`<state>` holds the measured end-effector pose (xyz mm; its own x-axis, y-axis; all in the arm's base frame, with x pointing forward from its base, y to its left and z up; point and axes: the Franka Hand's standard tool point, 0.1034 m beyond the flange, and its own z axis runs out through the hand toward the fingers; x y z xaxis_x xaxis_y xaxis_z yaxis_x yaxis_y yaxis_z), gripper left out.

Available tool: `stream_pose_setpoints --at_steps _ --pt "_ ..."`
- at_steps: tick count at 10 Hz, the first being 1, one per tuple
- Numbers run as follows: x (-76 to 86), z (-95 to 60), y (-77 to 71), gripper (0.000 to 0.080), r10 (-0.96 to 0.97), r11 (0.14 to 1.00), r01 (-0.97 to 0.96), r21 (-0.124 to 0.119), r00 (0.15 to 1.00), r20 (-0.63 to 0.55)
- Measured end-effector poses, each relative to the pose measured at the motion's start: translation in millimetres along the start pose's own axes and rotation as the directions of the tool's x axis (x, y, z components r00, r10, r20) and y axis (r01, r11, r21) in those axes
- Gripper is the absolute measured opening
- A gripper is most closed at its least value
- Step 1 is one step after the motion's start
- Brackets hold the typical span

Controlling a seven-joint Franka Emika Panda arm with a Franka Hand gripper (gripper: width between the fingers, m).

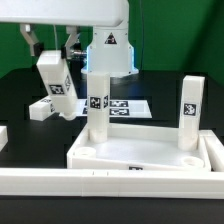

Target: Assemble desk

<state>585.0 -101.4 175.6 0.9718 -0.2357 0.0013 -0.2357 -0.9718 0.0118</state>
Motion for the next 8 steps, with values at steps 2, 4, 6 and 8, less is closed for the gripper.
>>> stream_pose_setpoints --at_steps 2,4,6,8 --pt "13.4 -6.4 -29.5 0.0295 -0.027 1.0 0.027 0.004 0.999 -0.042" --pt "13.1 -5.7 -28.0 0.0295 -0.025 1.0 0.025 0.003 0.999 -0.041" --pt "24.1 -5.9 -30.2 0.0295 -0.028 1.0 0.028 -0.001 0.978 -0.206" --pt "22.4 -1.7 -61.9 0.0295 -0.031 0.999 0.036 0.008 0.924 -0.38"
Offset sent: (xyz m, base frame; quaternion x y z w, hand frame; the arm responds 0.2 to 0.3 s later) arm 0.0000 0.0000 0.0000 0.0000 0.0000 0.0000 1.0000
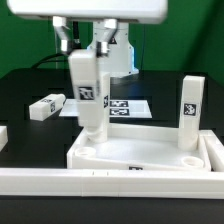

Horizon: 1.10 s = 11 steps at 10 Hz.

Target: Assemble desk

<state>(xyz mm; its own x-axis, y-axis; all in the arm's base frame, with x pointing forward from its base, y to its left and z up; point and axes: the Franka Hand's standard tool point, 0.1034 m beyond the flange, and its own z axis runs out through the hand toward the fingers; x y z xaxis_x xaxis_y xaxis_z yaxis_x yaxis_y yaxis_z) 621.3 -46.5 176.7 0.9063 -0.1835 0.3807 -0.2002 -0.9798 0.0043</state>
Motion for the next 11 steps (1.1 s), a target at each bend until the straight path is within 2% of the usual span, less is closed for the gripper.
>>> stream_pose_setpoints --at_steps 2,3,7,9,11 --pt "1.1 2.1 -42.8 0.0295 0.029 1.0 -0.029 0.008 1.0 0.011" --pt "1.9 3.3 -54.4 0.0295 0.028 0.999 -0.028 0.017 1.0 0.009" --pt "2.5 4.5 -55.5 0.0295 0.009 1.0 -0.009 0.019 1.0 -0.014" --pt "1.4 3.7 -67.1 0.0295 -0.068 0.998 0.068 0.019 0.998 0.004" --pt "-0.6 2.6 -86.7 0.0295 -0.09 0.996 0.089 0.022 0.995 0.031"
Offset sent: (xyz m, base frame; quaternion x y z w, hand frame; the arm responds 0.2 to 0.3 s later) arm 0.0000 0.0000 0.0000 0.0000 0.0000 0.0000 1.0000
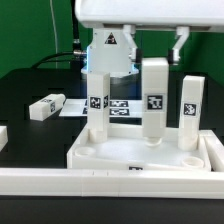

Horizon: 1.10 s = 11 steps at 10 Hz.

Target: Assemble desk

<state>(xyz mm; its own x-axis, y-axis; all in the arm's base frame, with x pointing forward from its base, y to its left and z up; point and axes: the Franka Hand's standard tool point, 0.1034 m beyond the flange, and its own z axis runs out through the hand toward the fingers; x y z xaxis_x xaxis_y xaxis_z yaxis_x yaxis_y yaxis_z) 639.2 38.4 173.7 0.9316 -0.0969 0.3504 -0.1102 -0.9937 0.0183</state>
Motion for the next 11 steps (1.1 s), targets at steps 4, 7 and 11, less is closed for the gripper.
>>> stream_pose_setpoints --at_steps 4,7,11 --pt "-6.5 3.1 -8.6 0.0295 -0.016 1.0 0.017 0.008 1.0 -0.026" --pt "-13.5 1.5 -43.2 0.0295 -0.06 0.997 0.065 0.034 0.989 -0.138" --pt "-21.3 7.9 -47.0 0.0295 -0.086 0.995 0.091 0.03 0.986 -0.145"
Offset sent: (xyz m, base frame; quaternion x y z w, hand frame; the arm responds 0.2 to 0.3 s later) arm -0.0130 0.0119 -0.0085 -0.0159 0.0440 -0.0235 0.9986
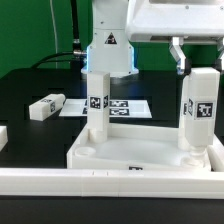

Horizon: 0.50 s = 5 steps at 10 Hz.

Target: Assemble desk

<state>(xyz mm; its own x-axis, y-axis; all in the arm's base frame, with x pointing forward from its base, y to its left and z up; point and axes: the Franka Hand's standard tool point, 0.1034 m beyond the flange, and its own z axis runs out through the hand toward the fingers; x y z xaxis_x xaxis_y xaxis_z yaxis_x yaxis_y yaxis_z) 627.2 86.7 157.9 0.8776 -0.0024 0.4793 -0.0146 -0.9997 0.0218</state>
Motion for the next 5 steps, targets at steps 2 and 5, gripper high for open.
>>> stream_pose_setpoints --at_steps 2,5 --pt "-3.4 1.0 4.0 0.0295 -0.053 0.999 0.053 -0.004 0.999 0.006" --pt "-4.4 0.6 5.7 0.0295 -0.068 0.998 0.068 -0.005 0.998 0.011"
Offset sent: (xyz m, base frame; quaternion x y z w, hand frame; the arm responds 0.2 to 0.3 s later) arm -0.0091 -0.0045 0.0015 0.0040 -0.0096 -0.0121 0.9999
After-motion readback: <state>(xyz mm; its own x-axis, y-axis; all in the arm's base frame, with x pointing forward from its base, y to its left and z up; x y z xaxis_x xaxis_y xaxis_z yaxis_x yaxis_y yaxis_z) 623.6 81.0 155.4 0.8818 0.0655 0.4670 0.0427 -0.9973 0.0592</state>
